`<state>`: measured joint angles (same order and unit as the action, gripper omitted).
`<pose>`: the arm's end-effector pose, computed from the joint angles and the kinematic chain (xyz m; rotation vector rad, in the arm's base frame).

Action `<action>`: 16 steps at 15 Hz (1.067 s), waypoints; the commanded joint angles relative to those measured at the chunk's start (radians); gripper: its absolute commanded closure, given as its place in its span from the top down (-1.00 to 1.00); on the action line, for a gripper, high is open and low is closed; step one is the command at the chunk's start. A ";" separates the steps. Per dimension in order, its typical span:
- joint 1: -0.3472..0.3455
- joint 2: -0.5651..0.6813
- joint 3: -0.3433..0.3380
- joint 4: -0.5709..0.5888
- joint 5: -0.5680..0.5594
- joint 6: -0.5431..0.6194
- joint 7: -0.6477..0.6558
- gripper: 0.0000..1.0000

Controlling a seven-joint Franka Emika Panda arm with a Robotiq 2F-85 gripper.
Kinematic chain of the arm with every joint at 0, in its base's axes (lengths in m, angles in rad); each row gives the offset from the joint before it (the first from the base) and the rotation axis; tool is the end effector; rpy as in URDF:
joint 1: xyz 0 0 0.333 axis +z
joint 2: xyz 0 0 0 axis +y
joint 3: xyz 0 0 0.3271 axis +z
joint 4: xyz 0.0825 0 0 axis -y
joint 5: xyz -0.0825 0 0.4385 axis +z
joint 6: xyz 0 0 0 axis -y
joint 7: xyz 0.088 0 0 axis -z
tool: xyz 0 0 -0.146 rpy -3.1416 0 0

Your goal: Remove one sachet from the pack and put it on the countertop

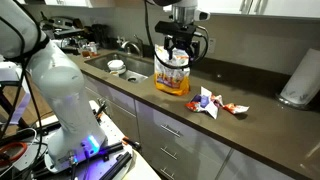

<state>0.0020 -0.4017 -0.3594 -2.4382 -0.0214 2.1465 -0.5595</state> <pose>0.4525 -0.1664 0.3957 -3.0441 -0.3569 -0.2000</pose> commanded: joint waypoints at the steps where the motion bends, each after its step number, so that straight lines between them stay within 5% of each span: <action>1: -0.033 0.005 0.031 0.001 0.015 -0.002 -0.012 1.00; 16: 0.014 0.084 0.064 -0.004 0.085 -0.001 -0.024 1.00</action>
<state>0.0064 -0.3774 -0.3325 -2.4523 0.0075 2.1434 -0.5594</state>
